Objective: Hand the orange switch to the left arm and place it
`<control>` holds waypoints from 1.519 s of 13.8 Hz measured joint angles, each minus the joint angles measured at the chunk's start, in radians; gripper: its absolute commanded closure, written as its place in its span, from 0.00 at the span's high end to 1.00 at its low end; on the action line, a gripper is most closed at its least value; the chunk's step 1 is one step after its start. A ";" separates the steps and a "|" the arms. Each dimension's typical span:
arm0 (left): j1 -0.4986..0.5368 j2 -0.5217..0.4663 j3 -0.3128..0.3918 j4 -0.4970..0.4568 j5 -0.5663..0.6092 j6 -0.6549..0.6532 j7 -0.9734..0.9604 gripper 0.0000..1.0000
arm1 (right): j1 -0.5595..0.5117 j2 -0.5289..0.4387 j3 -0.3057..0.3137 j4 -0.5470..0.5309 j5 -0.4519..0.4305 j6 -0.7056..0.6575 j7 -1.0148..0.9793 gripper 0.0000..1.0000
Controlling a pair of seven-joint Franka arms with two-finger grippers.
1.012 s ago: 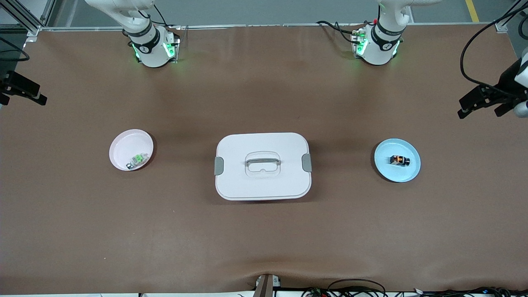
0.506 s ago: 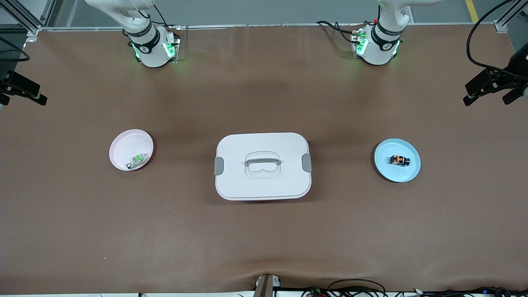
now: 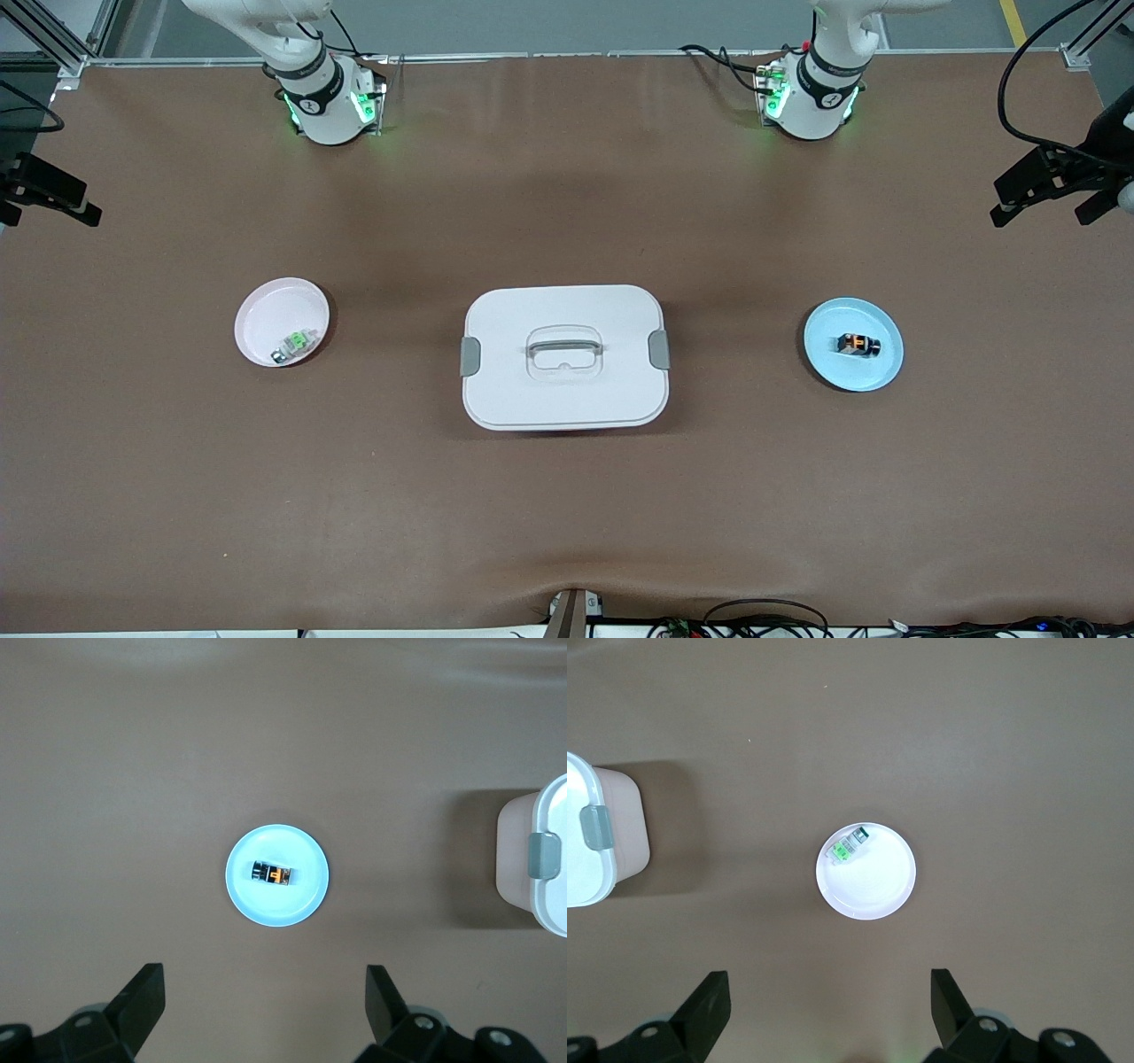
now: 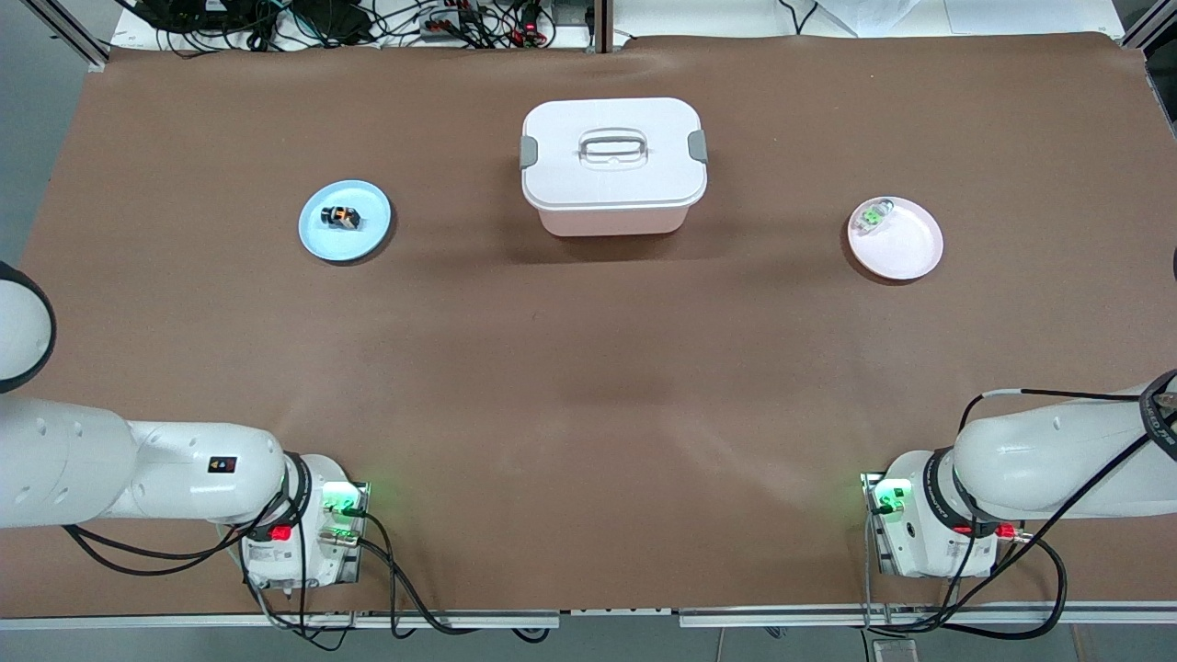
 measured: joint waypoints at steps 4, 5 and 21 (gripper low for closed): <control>0.000 0.001 -0.002 0.000 0.000 -0.001 0.000 1.00 | -0.006 0.000 0.000 0.000 0.000 0.000 0.000 1.00; 0.000 0.001 -0.002 0.000 0.000 -0.001 0.000 1.00 | -0.006 0.000 0.000 0.000 0.000 0.000 0.000 1.00; -0.001 0.020 -0.004 0.000 0.000 -0.084 -0.001 1.00 | -0.015 0.000 -0.001 -0.003 0.000 -0.001 0.000 1.00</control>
